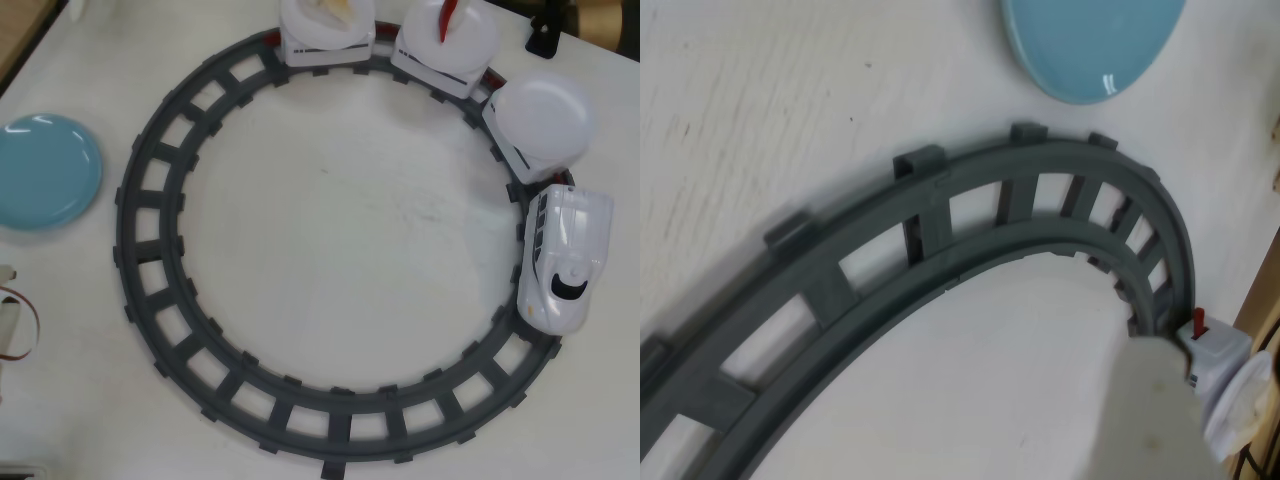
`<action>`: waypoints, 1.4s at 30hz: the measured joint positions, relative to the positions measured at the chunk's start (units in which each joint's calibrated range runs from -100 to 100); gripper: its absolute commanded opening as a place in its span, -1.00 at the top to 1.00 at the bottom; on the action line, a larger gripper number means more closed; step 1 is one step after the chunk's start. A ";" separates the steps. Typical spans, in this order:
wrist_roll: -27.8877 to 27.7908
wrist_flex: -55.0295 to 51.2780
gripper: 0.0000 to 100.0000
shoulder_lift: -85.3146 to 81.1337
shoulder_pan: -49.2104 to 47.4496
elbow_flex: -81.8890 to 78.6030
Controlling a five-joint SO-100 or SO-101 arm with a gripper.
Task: Pick up the sushi from the Shinkansen and put it on the blue dish
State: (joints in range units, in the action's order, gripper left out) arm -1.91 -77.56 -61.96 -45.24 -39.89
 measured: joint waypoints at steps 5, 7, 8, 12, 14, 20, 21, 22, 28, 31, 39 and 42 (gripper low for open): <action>-1.50 -0.76 0.79 0.17 7.27 -0.18; -1.71 -0.76 0.79 0.17 8.17 -0.18; -1.71 -0.76 0.79 0.17 7.93 -0.18; -1.71 -0.76 0.79 0.17 8.83 -0.18; -1.71 -0.92 0.79 0.17 8.26 -0.18; -1.71 -1.01 0.79 0.17 8.83 -0.18; -1.71 -1.01 0.79 0.17 8.75 -0.18; -1.71 -1.01 0.79 0.17 8.66 -0.18; -1.71 -1.01 0.79 0.17 8.42 -1.10; -1.71 -1.01 0.79 0.17 8.42 -1.10; -1.71 -1.01 0.79 0.17 8.42 -1.10; -1.71 -1.01 0.79 0.17 8.42 -1.10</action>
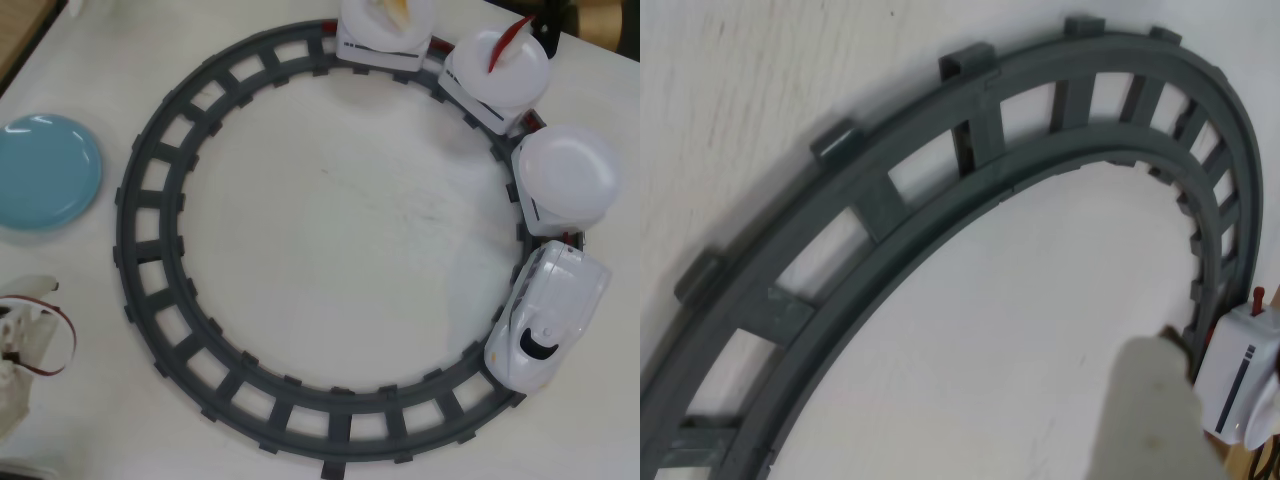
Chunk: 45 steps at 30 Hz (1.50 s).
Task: Pick up the sushi from the Shinkansen and put it on the blue dish
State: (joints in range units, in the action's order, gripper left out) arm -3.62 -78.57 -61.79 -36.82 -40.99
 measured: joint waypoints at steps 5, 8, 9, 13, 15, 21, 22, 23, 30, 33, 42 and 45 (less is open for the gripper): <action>0.00 0.00 0.79 0.00 0.00 0.00; 0.00 0.00 0.79 0.00 0.00 0.00; 0.00 0.00 0.79 0.00 0.00 0.00; 0.00 0.00 0.79 0.00 0.00 0.00; 0.00 0.00 0.79 0.00 0.41 0.00; 0.00 0.00 0.79 0.00 0.82 0.00; 0.00 0.00 0.79 0.00 0.82 0.00; 0.00 0.00 0.79 0.00 0.82 0.00; 0.00 0.00 0.79 0.00 0.82 0.00; 0.00 0.00 0.79 0.17 0.82 0.00; 0.00 0.00 0.79 0.17 0.82 0.00; 0.00 0.00 0.79 0.17 0.82 0.00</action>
